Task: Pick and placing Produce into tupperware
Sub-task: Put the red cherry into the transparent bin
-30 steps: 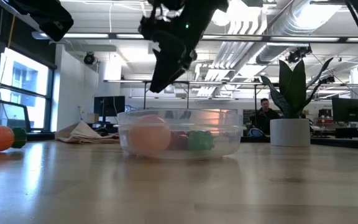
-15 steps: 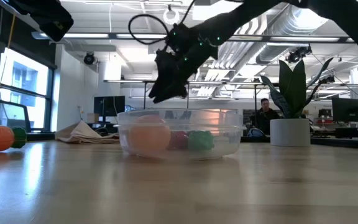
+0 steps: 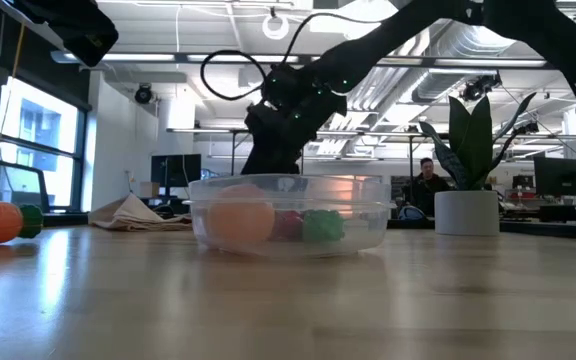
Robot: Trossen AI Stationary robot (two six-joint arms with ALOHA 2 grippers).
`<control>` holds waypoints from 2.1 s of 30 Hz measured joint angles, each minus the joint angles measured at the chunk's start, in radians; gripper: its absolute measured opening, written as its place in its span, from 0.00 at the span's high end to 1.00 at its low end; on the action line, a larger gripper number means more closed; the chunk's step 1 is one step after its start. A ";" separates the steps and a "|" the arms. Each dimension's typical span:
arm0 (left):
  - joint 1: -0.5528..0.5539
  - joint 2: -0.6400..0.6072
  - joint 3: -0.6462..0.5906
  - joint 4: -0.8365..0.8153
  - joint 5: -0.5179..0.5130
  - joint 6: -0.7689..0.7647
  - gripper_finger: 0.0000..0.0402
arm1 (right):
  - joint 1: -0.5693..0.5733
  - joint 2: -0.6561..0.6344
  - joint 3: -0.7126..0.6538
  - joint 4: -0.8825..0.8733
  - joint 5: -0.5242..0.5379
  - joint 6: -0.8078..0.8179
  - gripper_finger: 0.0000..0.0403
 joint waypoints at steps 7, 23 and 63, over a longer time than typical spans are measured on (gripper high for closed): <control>0.000 0.000 0.000 0.000 0.000 0.000 0.99 | 0.013 -0.001 0.000 -0.100 0.015 -0.025 0.60; 0.000 0.000 0.000 0.000 0.000 0.000 0.99 | 0.129 -0.163 0.000 -0.293 0.171 -0.106 0.96; 0.000 0.000 0.000 0.000 0.000 0.000 0.99 | 0.232 -1.331 -1.134 0.249 0.408 0.067 1.00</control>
